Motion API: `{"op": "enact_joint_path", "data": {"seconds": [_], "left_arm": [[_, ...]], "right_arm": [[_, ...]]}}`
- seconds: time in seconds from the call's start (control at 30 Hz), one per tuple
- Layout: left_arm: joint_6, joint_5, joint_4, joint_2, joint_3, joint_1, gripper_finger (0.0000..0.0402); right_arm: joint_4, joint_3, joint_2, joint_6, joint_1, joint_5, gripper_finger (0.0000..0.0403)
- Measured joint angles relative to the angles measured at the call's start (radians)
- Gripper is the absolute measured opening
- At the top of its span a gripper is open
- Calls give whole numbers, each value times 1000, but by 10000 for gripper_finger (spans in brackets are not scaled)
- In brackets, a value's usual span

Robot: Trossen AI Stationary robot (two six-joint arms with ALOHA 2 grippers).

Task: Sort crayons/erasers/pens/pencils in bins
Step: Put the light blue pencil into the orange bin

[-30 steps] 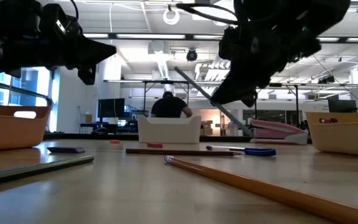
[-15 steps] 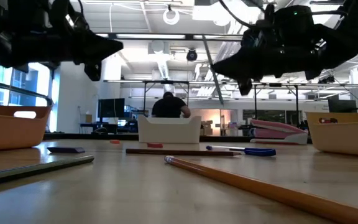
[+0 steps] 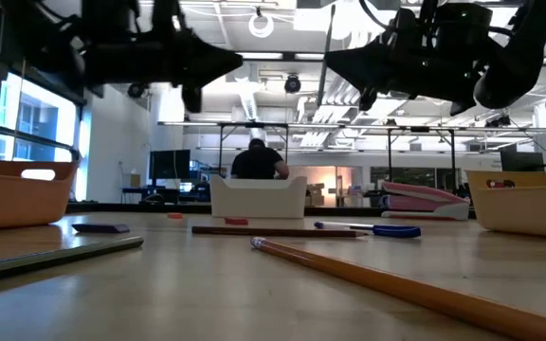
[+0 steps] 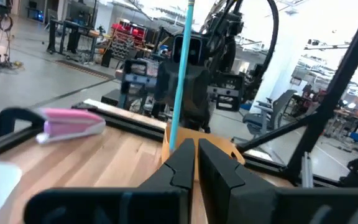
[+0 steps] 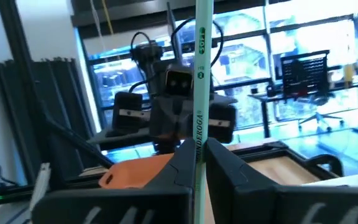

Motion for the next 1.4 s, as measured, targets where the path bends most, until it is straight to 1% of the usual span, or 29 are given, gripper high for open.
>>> {"op": "enact_joint_path", "data": {"seconds": [0.07,0.2,0.37,0.47,0.6,0.73,0.87,0.97,1.07,1.4], "left_arm": [[12,1,1,36,55,0,27],[40,13,-23,93,178,0,58],[73,62,-179,155,350,-1,98],[73,61,-266,204,441,-5,120],[73,61,-301,266,526,-12,142],[74,61,-308,306,568,-14,155],[90,61,-310,330,591,-17,157],[92,70,-303,337,607,-20,149],[92,90,-316,342,616,-20,135],[118,92,-331,342,622,-24,80]], "right_arm": [[7,0,0,17,-14,-32,5],[16,0,12,20,-16,-41,5],[52,0,43,44,-16,-41,5],[52,0,50,45,-15,-42,5],[52,0,50,42,-10,-41,5],[53,0,50,28,5,-42,5],[59,1,50,28,7,-42,5],[59,1,50,29,7,-48,5],[59,1,50,28,12,-57,5],[59,1,50,17,24,-57,5]]}}
